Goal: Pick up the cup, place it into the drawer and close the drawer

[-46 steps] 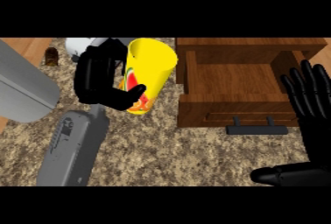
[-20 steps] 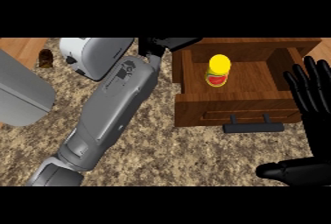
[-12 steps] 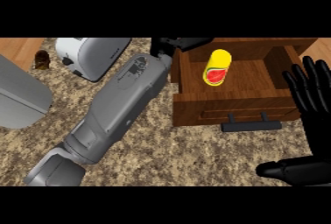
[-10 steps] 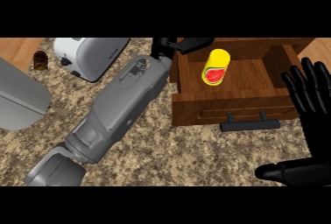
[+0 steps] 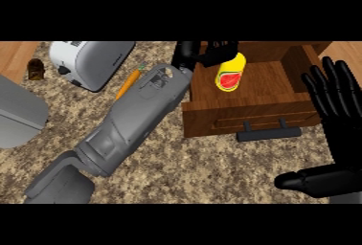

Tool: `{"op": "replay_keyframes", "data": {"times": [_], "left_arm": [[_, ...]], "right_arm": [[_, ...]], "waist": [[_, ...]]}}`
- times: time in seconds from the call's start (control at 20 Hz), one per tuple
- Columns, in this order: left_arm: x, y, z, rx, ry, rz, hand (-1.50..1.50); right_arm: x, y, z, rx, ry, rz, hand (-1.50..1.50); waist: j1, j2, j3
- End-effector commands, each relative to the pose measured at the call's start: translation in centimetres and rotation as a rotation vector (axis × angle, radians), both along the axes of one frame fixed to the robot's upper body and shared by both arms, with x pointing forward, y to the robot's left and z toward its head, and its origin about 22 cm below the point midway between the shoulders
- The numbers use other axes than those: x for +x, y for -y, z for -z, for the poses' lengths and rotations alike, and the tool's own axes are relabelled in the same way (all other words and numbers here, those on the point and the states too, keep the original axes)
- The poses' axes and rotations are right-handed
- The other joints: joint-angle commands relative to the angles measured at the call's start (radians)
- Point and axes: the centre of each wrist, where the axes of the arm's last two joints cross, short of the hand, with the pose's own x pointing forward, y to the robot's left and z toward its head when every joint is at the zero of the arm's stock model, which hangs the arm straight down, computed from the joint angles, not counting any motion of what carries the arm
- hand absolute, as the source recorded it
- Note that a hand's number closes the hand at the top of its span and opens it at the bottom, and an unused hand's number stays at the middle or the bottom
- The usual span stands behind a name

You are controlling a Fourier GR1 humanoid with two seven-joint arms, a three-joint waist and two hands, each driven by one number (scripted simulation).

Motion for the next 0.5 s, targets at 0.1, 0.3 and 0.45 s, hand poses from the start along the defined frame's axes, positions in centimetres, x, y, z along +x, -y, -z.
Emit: {"op": "replay_keyframes", "data": {"times": [0.1,0.3,0.45], "left_arm": [[-0.1,0.2,1.1,0.131,-0.004,-0.032,-1.5],[0.0,-0.2,1.6,0.107,-0.014,-0.048,-1.5],[0.3,0.1,0.2,0.043,-0.005,-0.025,-1.5]], "right_arm": [[-0.2,-0.7,-0.6,0.005,0.015,-0.039,-1.5],[0.7,-0.8,-0.3,0.032,0.027,-0.054,-1.5],[0.0,-0.6,-0.1,0.024,0.028,-0.073,-1.5]], "waist": [[-0.028,0.004,0.0],[-0.03,0.01,0.0],[-0.03,0.01,0.0]]}}
